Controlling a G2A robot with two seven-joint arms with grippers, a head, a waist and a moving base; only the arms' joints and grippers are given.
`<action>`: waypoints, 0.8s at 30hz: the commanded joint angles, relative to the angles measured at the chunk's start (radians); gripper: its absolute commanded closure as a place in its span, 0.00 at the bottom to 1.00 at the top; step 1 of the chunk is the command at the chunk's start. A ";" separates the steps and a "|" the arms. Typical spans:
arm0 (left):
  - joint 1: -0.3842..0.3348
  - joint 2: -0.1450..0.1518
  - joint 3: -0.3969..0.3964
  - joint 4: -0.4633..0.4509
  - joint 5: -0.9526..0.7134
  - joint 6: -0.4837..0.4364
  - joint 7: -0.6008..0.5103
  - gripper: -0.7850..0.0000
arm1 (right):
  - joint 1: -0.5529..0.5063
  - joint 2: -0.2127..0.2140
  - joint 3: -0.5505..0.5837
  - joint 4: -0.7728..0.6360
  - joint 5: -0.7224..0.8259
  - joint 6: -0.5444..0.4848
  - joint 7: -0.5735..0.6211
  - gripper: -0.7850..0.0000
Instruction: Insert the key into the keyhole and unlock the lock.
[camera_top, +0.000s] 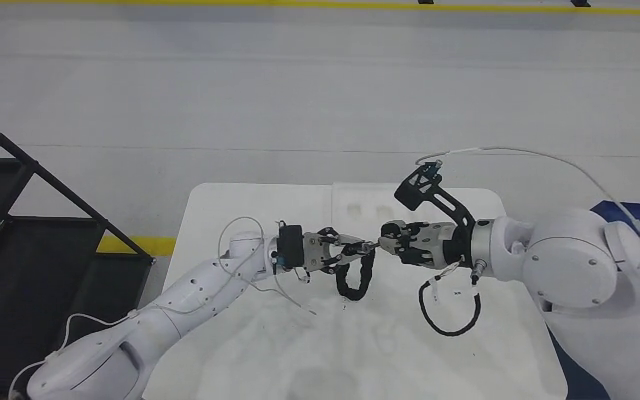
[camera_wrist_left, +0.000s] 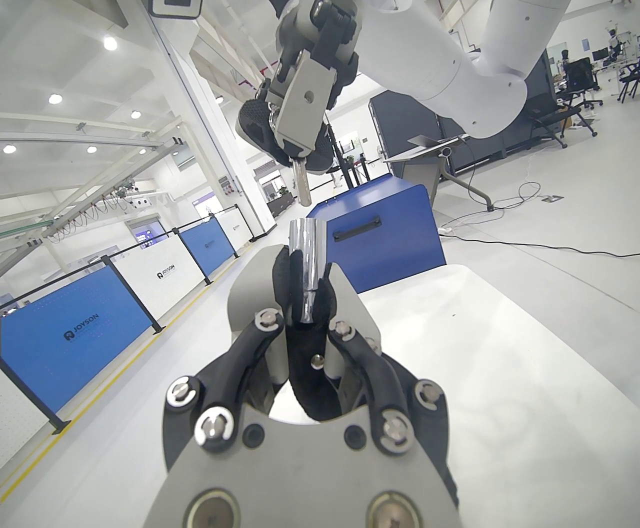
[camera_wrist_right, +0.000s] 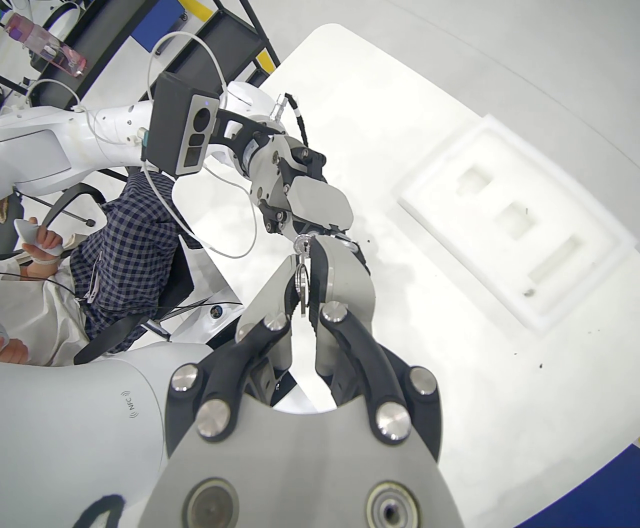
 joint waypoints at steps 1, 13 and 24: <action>0.004 -0.002 -0.006 -0.002 0.005 0.000 -0.004 1.00 | 0.001 0.000 -0.004 -0.001 -0.003 0.003 0.000 1.00; 0.030 -0.008 -0.047 -0.020 0.033 -0.007 -0.026 1.00 | -0.003 0.003 -0.018 0.001 -0.011 0.019 -0.009 1.00; 0.052 -0.012 -0.085 -0.029 0.047 -0.022 -0.031 1.00 | -0.004 0.006 -0.023 -0.003 -0.025 0.027 -0.011 1.00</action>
